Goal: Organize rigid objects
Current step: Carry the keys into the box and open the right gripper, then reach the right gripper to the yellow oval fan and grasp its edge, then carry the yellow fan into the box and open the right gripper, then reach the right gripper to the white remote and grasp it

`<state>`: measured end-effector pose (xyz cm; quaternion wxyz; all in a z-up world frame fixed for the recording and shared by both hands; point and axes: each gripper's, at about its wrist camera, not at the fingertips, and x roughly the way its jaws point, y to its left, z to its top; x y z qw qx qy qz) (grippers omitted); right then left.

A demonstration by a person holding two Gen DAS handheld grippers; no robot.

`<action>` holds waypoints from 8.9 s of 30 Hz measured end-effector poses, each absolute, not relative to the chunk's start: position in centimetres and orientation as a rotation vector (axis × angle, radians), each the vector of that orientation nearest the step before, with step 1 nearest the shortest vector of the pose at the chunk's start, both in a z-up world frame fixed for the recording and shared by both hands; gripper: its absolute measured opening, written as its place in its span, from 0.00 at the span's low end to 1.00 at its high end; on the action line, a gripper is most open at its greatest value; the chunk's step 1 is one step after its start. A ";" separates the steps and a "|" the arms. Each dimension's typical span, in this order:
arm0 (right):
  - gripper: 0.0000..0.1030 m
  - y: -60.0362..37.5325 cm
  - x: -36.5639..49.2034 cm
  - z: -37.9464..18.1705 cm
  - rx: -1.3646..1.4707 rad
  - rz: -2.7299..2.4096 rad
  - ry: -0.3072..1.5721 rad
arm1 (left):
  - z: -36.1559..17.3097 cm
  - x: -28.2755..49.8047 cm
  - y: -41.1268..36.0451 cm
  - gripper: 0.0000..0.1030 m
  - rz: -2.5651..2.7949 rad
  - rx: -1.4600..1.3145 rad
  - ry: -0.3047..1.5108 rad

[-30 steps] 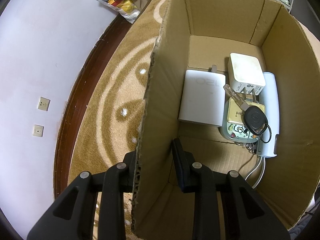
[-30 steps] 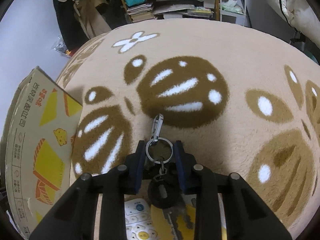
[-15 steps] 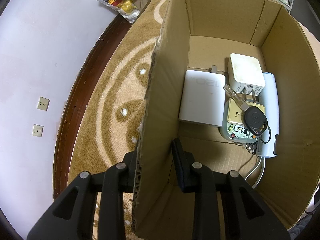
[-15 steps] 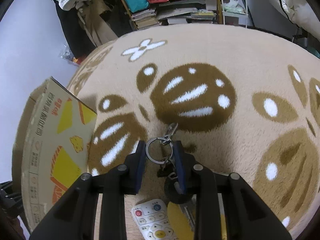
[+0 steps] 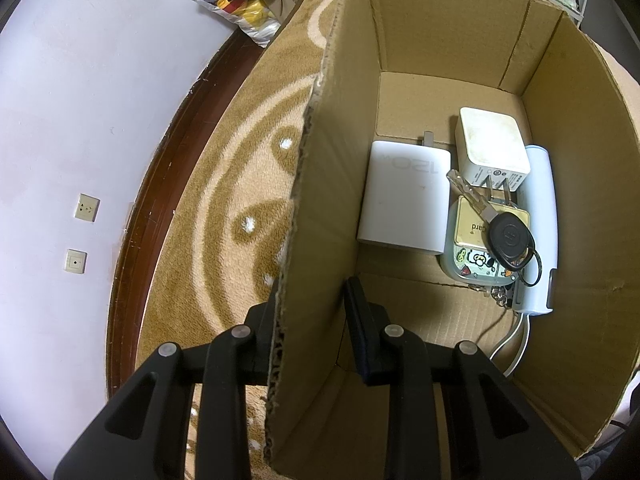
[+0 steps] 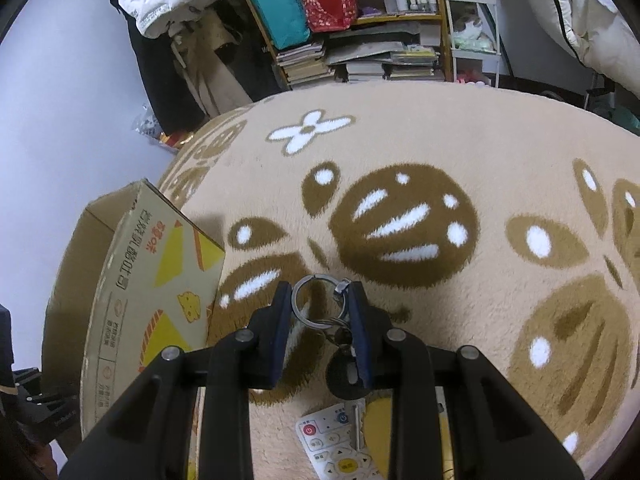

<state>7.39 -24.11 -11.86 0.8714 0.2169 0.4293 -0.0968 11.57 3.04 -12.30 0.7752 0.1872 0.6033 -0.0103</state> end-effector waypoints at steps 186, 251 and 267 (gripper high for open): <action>0.07 -20.3 0.6 -1.9 0.425 -0.177 0.638 | -11.0 10.4 2.9 0.21 -0.044 0.402 1.262; 1.00 -17.1 1.0 -9.2 0.323 -0.326 0.858 | -11.1 10.4 2.6 0.23 -0.044 0.422 1.251; 0.97 -20.0 -0.2 -14.6 0.454 -0.335 1.012 | -11.1 10.3 2.6 0.23 -0.041 0.427 1.253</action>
